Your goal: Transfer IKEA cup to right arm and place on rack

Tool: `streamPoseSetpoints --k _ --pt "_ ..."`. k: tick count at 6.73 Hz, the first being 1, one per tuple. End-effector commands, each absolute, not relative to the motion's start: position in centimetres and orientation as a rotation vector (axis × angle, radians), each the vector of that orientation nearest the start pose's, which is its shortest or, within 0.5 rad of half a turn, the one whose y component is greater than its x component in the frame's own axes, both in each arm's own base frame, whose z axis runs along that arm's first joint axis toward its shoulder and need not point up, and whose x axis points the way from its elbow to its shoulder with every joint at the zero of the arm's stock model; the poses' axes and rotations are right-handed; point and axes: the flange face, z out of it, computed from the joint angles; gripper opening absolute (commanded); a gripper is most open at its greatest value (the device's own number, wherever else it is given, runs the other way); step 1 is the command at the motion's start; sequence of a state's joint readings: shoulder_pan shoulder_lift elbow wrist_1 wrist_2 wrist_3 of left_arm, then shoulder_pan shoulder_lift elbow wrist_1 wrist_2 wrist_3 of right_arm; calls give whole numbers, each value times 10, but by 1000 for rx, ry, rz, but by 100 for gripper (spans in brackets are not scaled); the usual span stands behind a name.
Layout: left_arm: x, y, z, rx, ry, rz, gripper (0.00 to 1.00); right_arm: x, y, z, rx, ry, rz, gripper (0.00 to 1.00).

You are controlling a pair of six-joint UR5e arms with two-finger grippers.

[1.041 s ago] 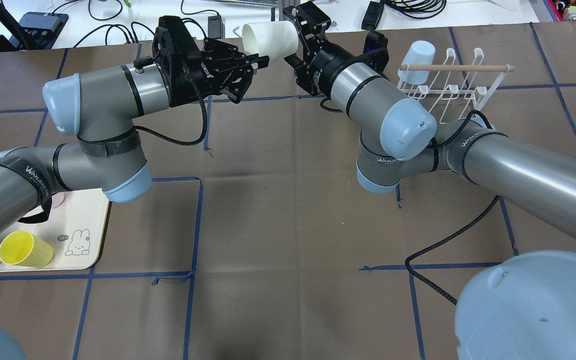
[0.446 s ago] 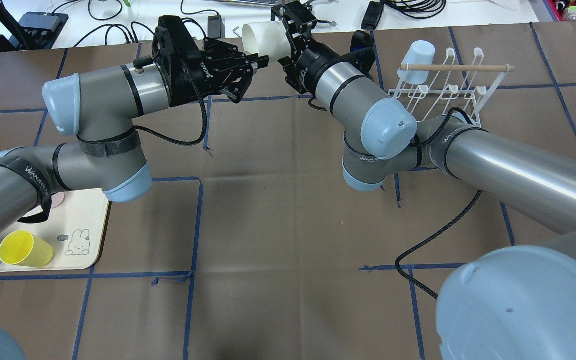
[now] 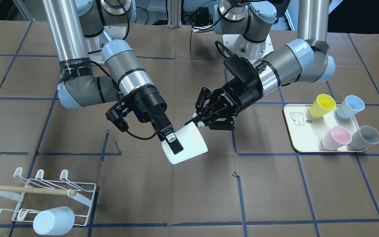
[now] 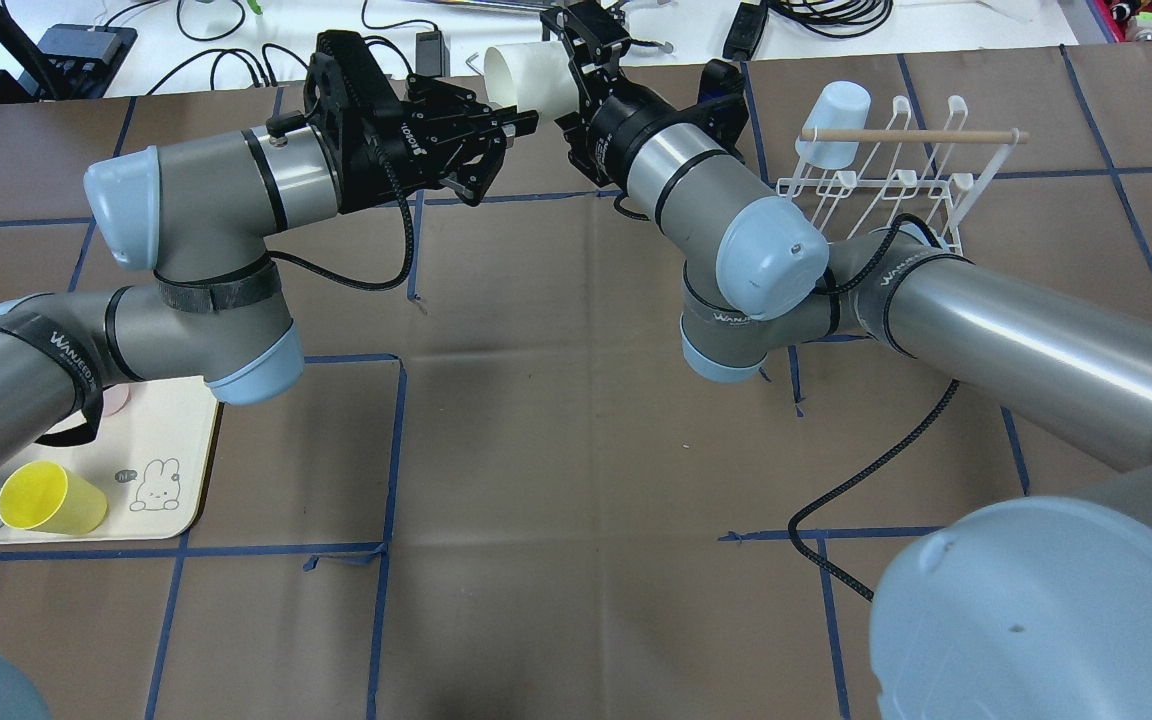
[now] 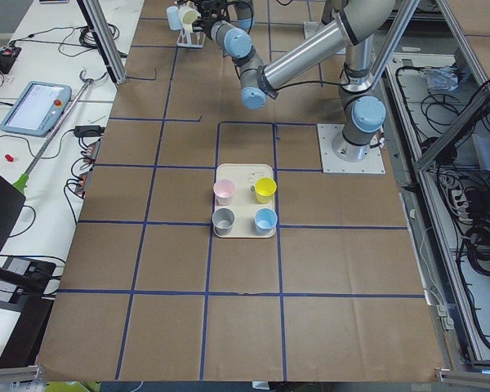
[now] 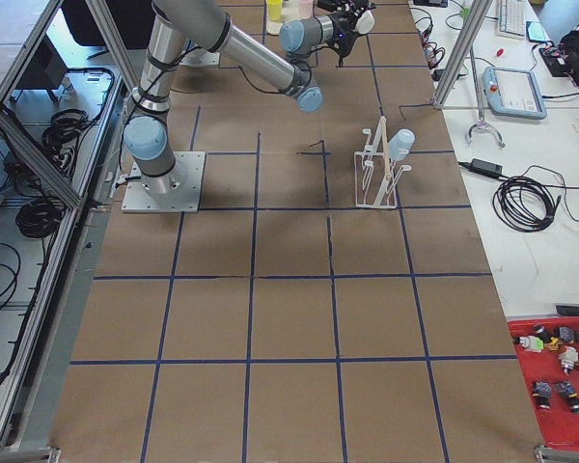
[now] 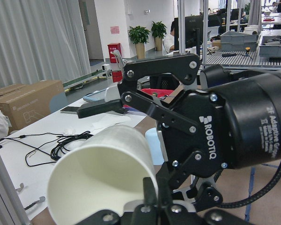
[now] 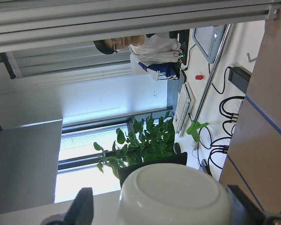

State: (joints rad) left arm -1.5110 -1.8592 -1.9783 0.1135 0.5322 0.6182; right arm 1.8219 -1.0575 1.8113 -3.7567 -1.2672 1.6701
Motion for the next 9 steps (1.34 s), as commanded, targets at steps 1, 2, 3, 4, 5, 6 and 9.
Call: streamPoseSetpoints --k 1,2,3,4,5,6,9 --pt "-188 -531 374 -1173 -1802 1435 0 307 -542 349 957 1466 -647 82" --pt "-188 -532 374 -1173 -1804 1435 0 307 -542 350 954 1464 -648 75" --pt "-187 -532 374 -1162 -1810 1431 1 307 -541 351 954 1464 -648 69" --pt "-186 -532 375 -1140 -1819 1423 10 308 -540 351 952 1465 -648 63" --pt "-186 -532 376 -1138 -1821 1424 12 307 -540 351 951 1466 -649 59" --pt "-186 -532 376 -1138 -1821 1424 13 307 -540 352 949 1466 -651 55" --pt "-186 -528 384 -1028 -1851 1376 36 307 -540 352 943 1470 -653 47"
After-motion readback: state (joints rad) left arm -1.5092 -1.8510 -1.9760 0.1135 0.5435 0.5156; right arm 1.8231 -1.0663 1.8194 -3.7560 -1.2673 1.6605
